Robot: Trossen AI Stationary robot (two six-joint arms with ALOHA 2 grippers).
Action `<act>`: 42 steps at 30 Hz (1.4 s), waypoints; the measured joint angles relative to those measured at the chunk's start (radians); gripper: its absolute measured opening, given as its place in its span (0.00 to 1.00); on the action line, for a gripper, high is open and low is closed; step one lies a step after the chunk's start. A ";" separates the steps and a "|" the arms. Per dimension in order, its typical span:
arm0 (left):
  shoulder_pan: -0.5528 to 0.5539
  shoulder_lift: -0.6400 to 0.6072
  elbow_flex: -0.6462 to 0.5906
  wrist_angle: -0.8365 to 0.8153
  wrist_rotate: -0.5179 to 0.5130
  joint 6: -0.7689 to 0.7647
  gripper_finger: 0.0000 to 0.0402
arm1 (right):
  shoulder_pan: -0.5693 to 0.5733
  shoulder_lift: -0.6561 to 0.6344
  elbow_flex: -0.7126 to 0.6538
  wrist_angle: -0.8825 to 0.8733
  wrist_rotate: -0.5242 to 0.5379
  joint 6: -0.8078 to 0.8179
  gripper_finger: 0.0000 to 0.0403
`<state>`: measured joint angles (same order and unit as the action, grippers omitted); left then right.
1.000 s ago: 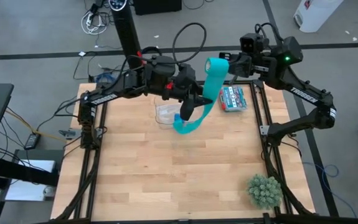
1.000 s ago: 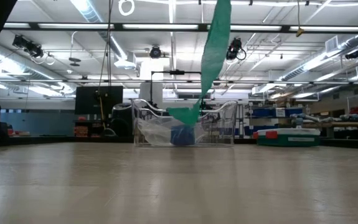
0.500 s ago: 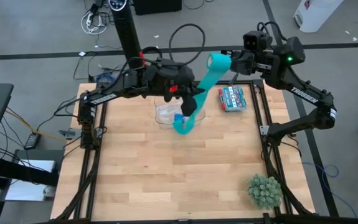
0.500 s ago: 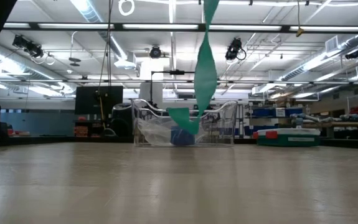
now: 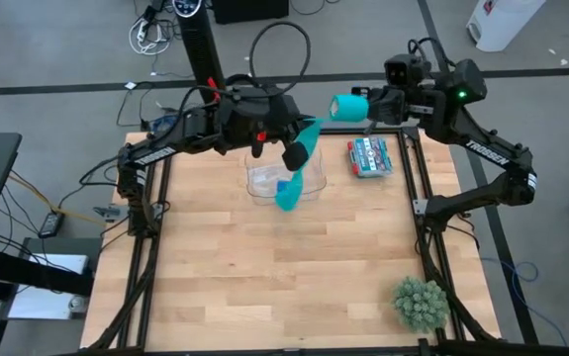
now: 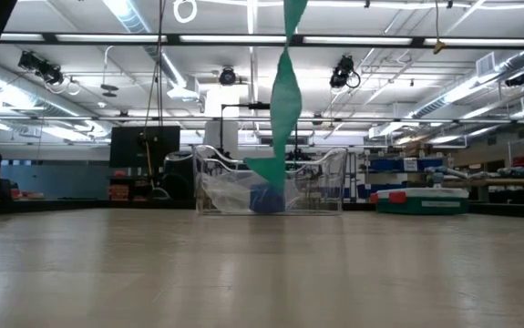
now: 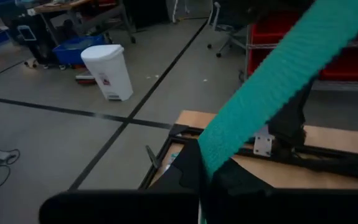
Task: Roll bandage
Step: Roll the sky blue bandage
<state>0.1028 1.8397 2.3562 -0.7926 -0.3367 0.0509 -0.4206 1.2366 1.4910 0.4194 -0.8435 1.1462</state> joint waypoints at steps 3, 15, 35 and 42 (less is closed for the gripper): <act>0.000 -0.001 0.000 0.004 0.000 0.004 0.01 | 0.027 0.014 0.000 -0.002 -0.022 -0.010 0.00; -0.002 -0.033 0.000 0.084 0.000 0.104 0.01 | 0.074 0.019 0.000 -0.112 -0.155 -0.025 0.00; -0.102 -0.043 0.000 0.164 -0.008 0.396 0.01 | 0.077 0.055 0.000 -0.534 -0.181 -0.231 0.00; -0.174 -0.042 0.000 0.151 -0.059 0.524 0.01 | 0.060 0.096 0.000 -0.556 -0.208 -0.208 0.00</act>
<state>-0.0713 1.7973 2.3558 -0.6417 -0.3959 0.5745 -0.3607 1.3326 1.4906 -0.1364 -1.0513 0.9380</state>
